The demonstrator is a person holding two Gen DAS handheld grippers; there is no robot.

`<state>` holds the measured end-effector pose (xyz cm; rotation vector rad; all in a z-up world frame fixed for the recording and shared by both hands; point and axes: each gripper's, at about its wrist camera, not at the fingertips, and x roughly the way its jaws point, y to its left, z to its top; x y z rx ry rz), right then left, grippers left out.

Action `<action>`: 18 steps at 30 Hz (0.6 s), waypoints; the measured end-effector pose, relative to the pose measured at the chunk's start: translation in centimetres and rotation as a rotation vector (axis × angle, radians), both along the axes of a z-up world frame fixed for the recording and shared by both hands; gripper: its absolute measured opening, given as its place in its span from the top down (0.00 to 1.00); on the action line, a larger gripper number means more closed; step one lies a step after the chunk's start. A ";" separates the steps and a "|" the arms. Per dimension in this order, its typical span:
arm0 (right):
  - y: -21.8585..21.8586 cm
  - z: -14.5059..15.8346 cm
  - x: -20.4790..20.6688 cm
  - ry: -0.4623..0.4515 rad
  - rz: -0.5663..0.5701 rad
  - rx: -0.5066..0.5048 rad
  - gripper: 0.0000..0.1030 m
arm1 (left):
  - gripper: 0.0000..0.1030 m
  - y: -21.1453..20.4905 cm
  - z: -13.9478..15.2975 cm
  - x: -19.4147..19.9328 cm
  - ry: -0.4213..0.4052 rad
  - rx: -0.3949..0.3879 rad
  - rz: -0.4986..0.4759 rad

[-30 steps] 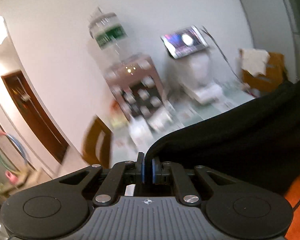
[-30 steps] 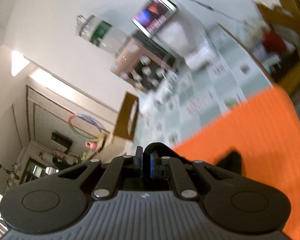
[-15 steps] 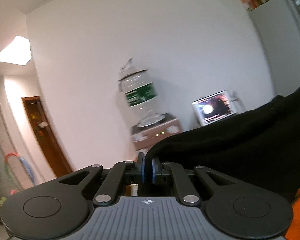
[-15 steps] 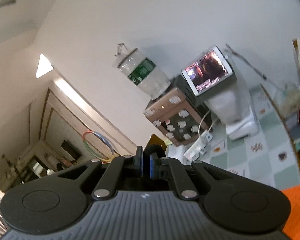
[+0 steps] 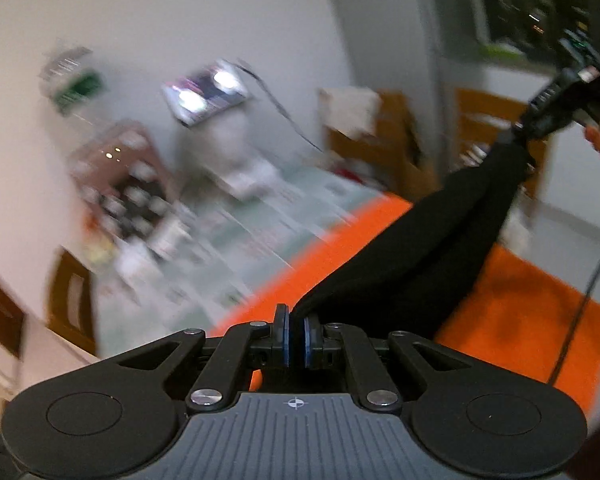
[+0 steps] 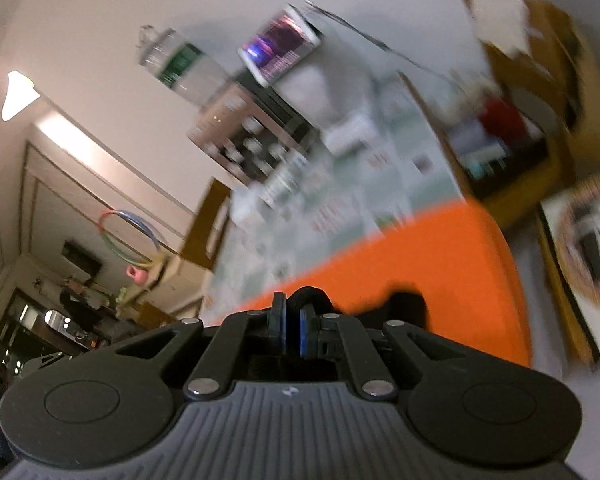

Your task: Fold clothes

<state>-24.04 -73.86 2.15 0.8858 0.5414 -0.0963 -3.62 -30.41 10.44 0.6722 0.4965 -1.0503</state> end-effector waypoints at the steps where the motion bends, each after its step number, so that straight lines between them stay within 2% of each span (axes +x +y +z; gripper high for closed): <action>1: 0.7 -1.3 -1.6 0.020 -0.001 0.011 0.93 | 0.91 0.4 -1.0 -0.9 0.032 0.029 -0.026; 5: 3.6 -5.8 -6.8 0.096 -0.003 0.037 0.92 | 0.91 2.5 -4.6 -4.8 0.121 0.119 -0.107; 9: 6.1 -9.4 -10.2 0.151 0.023 0.031 0.92 | 0.91 4.0 -8.4 -7.5 0.202 0.195 -0.127; 14: 8.1 -13.3 -12.1 0.210 0.115 0.007 0.92 | 0.91 5.1 -11.9 -10.1 0.241 0.262 -0.054; 18: 8.6 -15.4 -12.8 0.203 0.192 0.004 0.92 | 0.91 5.7 -14.9 -12.8 0.242 0.299 0.021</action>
